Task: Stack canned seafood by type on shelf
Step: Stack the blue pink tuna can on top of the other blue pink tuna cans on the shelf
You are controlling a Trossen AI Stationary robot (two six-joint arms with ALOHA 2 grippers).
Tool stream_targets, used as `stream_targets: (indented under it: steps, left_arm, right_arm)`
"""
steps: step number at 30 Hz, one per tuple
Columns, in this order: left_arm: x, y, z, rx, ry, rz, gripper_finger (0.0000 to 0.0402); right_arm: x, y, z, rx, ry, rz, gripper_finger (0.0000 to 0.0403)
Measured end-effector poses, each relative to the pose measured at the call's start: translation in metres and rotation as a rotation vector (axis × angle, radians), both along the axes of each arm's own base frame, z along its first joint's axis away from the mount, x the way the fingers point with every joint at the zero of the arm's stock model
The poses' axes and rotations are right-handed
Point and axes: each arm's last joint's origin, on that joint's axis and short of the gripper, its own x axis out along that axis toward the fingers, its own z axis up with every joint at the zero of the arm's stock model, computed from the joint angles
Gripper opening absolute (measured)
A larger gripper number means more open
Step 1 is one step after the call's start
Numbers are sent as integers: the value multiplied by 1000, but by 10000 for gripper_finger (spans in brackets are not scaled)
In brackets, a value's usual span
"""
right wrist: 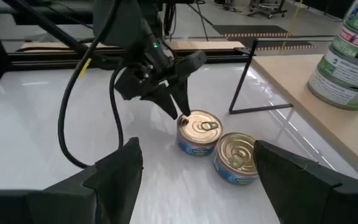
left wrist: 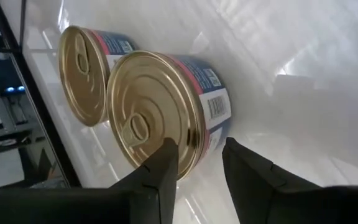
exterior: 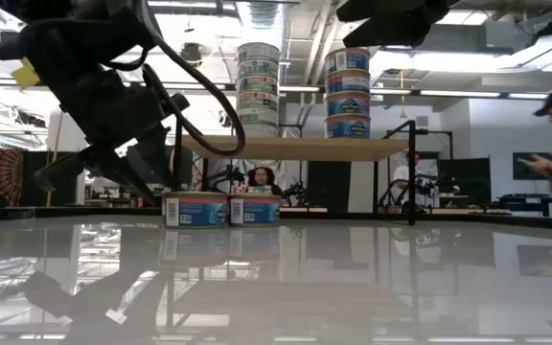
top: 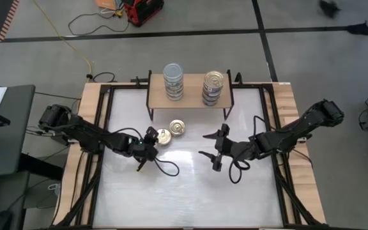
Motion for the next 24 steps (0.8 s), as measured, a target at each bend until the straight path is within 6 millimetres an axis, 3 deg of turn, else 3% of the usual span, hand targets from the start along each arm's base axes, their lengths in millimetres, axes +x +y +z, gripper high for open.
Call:
stream_targets:
  steps: [6, 12, 24]
  left_arm:
    - [6, 2, -10, 21, 39, -30, 89]
    - [12, -10, -33, 128, 102, -43, 13]
    - [3, -38, -42, 43, 21, 35, 0]
  right_arm:
    - [0, 1, 1, 3, -7, 2, 329]
    - [0, 2, 1, 4, -8, 6, 329]
    - [-1, 2, 1, 5, -9, 8, 329]
